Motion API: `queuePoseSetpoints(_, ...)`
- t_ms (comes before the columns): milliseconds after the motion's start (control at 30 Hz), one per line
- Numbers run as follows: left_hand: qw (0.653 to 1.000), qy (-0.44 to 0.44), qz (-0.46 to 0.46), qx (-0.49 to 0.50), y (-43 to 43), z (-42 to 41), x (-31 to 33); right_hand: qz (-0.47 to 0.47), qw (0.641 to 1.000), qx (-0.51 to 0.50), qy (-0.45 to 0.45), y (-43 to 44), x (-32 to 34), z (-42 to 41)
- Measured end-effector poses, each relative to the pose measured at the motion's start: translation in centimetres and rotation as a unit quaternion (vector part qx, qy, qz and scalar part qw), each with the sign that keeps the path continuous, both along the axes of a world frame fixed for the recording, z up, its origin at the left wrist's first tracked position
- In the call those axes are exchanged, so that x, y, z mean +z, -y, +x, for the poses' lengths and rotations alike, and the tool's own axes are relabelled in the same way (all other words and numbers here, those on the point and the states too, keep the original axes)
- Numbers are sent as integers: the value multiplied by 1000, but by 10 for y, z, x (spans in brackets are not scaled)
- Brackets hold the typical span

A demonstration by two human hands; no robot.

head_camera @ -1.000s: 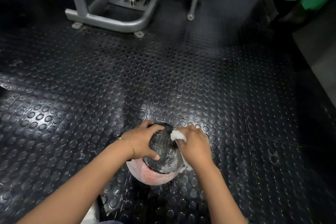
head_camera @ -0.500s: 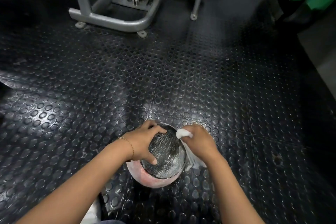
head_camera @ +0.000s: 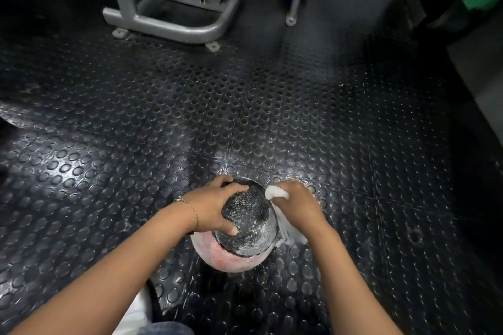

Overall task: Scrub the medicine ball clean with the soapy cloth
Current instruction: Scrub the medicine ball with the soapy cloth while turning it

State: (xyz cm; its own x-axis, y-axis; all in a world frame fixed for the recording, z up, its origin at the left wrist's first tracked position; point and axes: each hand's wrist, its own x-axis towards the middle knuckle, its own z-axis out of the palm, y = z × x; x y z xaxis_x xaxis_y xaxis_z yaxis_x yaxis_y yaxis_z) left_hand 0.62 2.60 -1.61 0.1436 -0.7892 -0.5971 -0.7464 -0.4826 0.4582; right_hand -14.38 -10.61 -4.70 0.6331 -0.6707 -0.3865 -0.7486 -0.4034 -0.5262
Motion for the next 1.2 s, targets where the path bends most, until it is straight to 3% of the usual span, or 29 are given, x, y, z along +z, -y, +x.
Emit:
queuePoseSetpoints(67, 1000, -3, -2, -1, 0, 0, -1, 31, 999, 8, -5, 4, 2, -5)
queuePoseSetpoints(200, 1000, 2, 2, -4, 2, 0, -1, -40, 999, 18, -4, 4, 1, 3)
queuePoseSetpoints(367, 1000, 4, 4, 1, 0, 1, -2, 46, 999, 27, 0, 10, 3, -4)
queuePoseSetpoints(533, 1000, 16, 9, 3, 3, 2, -2, -19, 1000, -1, -3, 4, 2, 4)
queuePoseSetpoints(667, 999, 26, 10, 20, 4, 3, -4, 14, 998, -48, 27, -11, 3, -5)
queuePoseSetpoints(933, 997, 42, 17, 63, 5, 0, -10, -58, 985, -121, 110, -33, 2, 6)
queuePoseSetpoints(1200, 996, 39, 14, 75, 6, 0, -12, -114, 977, -100, 147, -57, 5, -4)
